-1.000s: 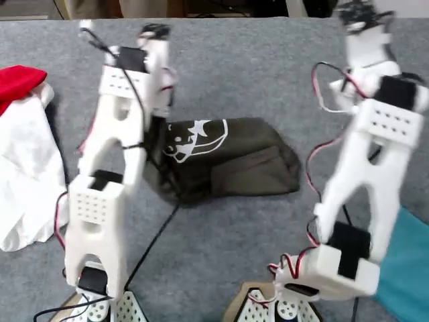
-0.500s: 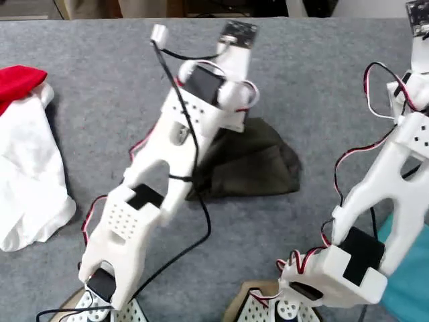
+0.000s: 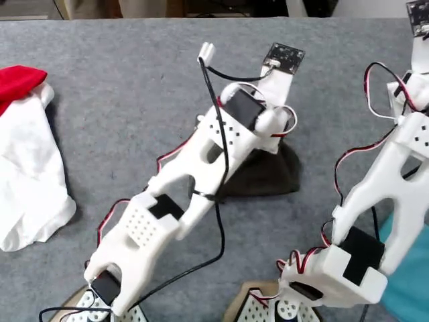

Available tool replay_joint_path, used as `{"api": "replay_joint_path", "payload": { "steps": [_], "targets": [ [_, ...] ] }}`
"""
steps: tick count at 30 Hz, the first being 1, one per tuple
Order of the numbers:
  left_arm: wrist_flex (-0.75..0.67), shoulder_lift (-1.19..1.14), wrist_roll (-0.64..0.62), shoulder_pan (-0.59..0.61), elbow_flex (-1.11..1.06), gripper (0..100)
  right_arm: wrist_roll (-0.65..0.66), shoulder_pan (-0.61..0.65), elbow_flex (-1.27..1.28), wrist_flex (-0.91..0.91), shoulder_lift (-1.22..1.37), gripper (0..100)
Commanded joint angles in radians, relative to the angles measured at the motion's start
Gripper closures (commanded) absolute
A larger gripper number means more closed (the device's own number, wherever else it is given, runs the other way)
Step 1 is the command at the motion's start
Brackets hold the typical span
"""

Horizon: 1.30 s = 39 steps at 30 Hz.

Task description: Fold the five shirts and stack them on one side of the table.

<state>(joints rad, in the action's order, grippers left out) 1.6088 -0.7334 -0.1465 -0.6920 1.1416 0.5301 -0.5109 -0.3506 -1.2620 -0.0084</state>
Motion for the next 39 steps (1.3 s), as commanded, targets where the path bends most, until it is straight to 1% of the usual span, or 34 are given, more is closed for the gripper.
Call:
{"api": "replay_joint_path", "payload": {
  "steps": [1, 7, 8, 10, 12, 14, 17, 19, 21, 24, 26, 28, 31, 33, 35, 37, 39],
  "targets": [
    [-0.075, -0.050, -0.032, -0.002, 0.037, 98, 0.008, -0.013, -0.048, -0.002, -0.005, 99.2],
    [-0.097, -0.096, -0.032, -0.005, 0.054, 97, 0.008, -0.013, -0.048, -0.003, -0.005, 99.2],
    [-0.097, -0.093, -0.032, -0.005, 0.058, 95, 0.008, -0.013, -0.048, -0.003, -0.005, 99.2],
    [-0.095, -0.091, -0.043, 0.003, 0.071, 88, 0.008, -0.012, -0.048, -0.003, -0.002, 99.2],
    [-0.049, -0.073, -0.104, 0.037, 0.129, 78, 0.011, -0.012, -0.045, -0.003, -0.002, 99.2],
    [0.000, -0.056, -0.170, 0.089, 0.207, 71, 0.041, -0.010, -0.041, -0.006, -0.002, 99.2],
    [0.041, -0.027, -0.164, 0.199, 0.321, 71, 0.060, -0.010, -0.039, -0.009, -0.001, 99.2],
    [0.084, -0.004, -0.130, 0.273, 0.408, 72, 0.063, 0.008, -0.041, -0.034, -0.001, 99.2],
    [0.144, 0.016, -0.106, 0.353, 0.480, 77, 0.063, 0.061, -0.039, -0.078, -0.001, 99.3],
    [0.155, 0.030, -0.060, 0.473, 0.480, 91, 0.060, 0.208, -0.025, -0.153, 0.021, 99.3],
    [0.155, 0.030, -0.005, 0.543, 0.465, 99, 0.057, 0.320, -0.019, -0.169, 0.058, 99.3],
    [0.155, 0.030, 0.044, 0.601, 0.425, 98, 0.055, 0.424, -0.021, -0.172, 0.114, 99.3],
    [0.157, 0.045, 0.051, 0.677, 0.328, 98, 0.028, 0.539, -0.051, -0.173, 0.229, 99.3],
    [0.157, 0.090, 0.051, 0.709, 0.221, 98, 0.009, 0.588, -0.099, -0.199, 0.318, 99.3],
    [0.157, 0.159, 0.031, 0.729, 0.063, 98, -0.018, 0.627, -0.177, -0.247, 0.412, 99.0],
    [0.157, 0.272, -0.026, 0.746, -0.149, 98, -0.055, 0.651, -0.289, -0.322, 0.503, 99.0],
    [0.149, 0.406, -0.015, 0.753, -0.345, 98, -0.086, 0.659, -0.429, -0.405, 0.585, 98.9]
  ]
}}
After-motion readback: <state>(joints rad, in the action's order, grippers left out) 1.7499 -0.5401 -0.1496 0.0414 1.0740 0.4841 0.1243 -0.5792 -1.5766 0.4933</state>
